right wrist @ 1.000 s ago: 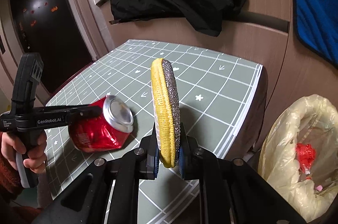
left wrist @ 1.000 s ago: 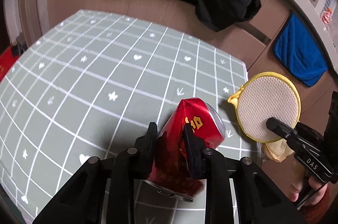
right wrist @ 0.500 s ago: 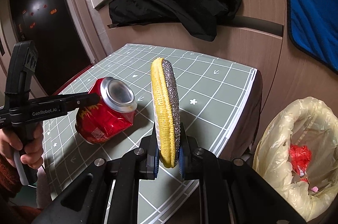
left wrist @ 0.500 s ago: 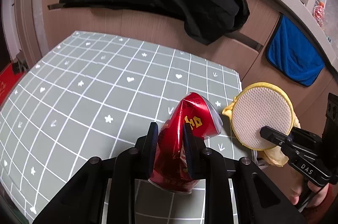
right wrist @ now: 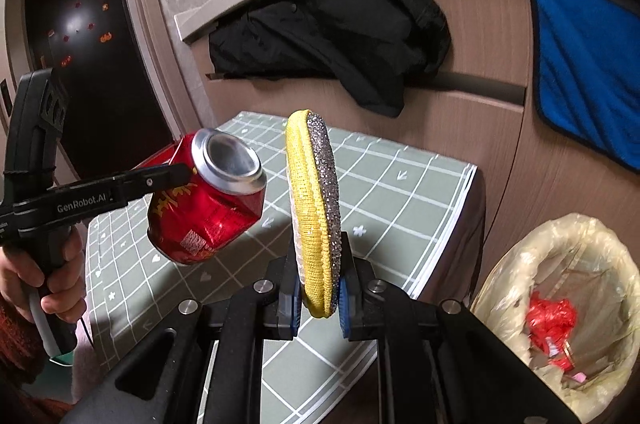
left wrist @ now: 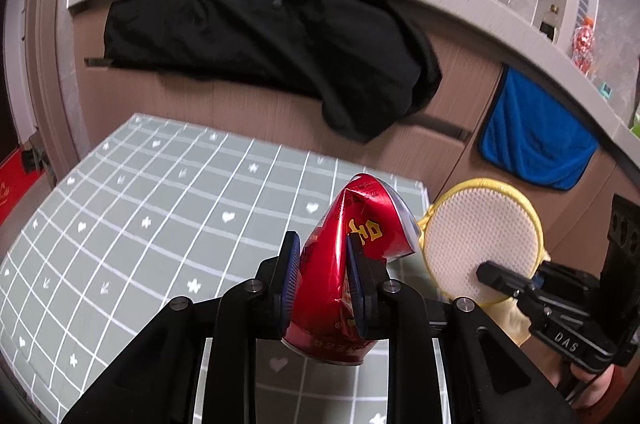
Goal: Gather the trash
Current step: 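Carry the red can and yellow sponge up over the bin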
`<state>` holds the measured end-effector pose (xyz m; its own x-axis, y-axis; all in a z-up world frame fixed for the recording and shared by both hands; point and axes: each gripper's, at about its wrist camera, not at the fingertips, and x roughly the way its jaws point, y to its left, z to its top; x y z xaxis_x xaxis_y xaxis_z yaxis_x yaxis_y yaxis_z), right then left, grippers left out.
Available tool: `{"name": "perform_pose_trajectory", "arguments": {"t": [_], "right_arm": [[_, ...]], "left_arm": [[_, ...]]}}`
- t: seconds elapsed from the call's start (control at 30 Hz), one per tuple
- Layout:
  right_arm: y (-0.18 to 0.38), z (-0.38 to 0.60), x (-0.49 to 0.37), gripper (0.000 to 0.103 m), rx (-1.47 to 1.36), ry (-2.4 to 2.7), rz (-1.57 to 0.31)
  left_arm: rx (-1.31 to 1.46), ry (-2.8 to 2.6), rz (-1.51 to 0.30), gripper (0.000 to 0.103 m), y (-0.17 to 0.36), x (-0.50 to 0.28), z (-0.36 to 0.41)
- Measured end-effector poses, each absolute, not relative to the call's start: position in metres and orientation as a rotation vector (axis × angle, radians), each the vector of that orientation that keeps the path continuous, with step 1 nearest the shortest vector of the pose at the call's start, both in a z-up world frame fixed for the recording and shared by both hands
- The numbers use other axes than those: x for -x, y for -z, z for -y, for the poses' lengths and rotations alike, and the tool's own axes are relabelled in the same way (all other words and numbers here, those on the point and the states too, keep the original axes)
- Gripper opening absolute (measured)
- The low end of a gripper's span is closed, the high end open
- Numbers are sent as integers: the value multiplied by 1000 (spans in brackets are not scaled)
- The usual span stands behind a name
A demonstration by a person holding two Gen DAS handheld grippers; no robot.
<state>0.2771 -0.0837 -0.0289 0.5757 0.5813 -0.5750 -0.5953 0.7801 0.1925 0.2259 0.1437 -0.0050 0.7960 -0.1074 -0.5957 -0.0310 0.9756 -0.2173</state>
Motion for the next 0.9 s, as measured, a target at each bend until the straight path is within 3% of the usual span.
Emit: {"name": "perform_pose_trajectory", "arguments": {"t": [0.37,0.9], "right_arm": [[3,124,-276,13,3,-601,-576],[-14,305,-262,13,-93,-231,-496]], "left_arm": [[186,125,-589,24,-25,-241,-95],[161,433,-599,24,-29,-293,84]]}}
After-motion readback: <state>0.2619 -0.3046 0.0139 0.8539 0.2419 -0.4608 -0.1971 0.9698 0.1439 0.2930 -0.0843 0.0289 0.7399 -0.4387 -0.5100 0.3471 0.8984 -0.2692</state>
